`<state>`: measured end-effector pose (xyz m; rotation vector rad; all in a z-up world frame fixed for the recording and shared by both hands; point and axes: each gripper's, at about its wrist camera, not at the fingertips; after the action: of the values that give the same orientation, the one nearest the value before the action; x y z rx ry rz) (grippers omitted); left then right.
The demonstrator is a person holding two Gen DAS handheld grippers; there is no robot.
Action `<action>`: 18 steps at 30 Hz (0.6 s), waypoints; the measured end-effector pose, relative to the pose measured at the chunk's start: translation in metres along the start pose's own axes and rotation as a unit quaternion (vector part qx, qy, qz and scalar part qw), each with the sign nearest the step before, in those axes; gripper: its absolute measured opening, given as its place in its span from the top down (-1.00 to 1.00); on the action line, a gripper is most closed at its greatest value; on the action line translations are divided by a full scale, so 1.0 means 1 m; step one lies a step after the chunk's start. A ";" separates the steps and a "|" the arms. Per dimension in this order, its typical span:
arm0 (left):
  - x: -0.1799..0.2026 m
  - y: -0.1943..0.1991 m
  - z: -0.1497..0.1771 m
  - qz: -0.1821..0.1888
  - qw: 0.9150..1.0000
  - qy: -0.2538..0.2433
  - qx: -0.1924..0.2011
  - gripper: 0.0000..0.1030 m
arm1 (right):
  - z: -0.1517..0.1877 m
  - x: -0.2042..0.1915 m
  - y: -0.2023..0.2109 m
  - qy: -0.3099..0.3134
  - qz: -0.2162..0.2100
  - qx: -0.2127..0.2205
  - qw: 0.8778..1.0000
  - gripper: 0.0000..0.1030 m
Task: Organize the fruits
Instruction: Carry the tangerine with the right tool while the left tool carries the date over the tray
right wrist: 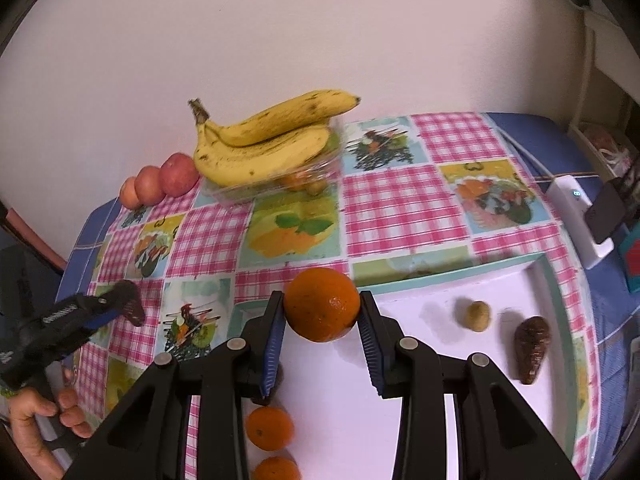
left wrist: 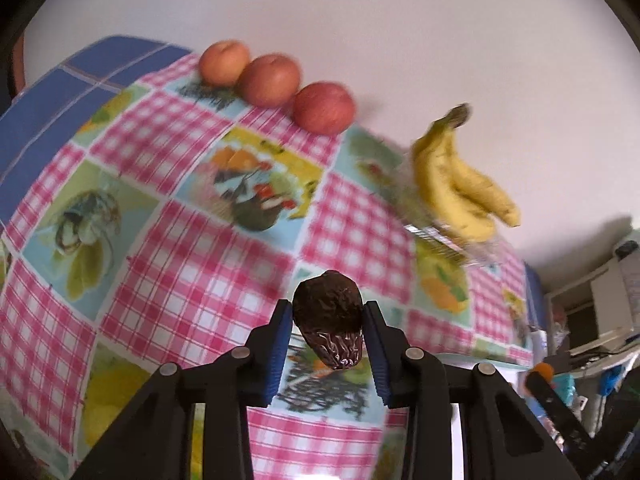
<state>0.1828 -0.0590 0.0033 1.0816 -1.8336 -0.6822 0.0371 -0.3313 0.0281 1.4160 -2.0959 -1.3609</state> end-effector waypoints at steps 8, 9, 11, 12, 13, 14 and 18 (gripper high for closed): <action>0.050 0.018 0.004 0.037 0.999 -0.036 0.001 0.26 | -0.008 0.043 0.030 -0.032 0.026 0.025 0.999 0.27; 0.057 0.020 0.006 0.039 0.998 -0.042 -0.001 0.26 | -0.009 0.048 0.033 -0.035 0.030 0.028 0.999 0.27; 0.070 0.019 0.010 0.045 0.998 -0.054 -0.005 0.26 | -0.011 0.059 0.040 -0.039 0.038 0.033 0.998 0.27; 0.076 0.019 0.012 0.048 0.997 -0.059 -0.007 0.26 | -0.012 0.063 0.041 -0.040 0.041 0.034 0.998 0.27; 0.083 0.019 0.015 0.052 0.996 -0.066 -0.009 0.26 | -0.013 0.068 0.044 -0.042 0.045 0.036 0.997 0.27; 0.089 0.019 0.017 0.054 0.996 -0.070 -0.011 0.26 | -0.013 0.072 0.046 -0.045 0.047 0.038 0.997 0.27; 0.115 0.017 0.029 0.061 0.993 -0.097 -0.020 0.26 | -0.014 0.088 0.054 -0.054 0.054 0.042 0.996 0.27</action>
<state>0.1231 -0.1513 0.0502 0.8952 -2.0250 -0.7699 -0.0278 -0.4082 0.0560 1.2641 -2.2883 -1.3491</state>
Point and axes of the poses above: each gripper's, at about its wrist camera, not at the fingertips, and y roughly against the way its jaws point, x to its right, z to its underside, and after that the axes turned 5 degrees about -y, right-handed
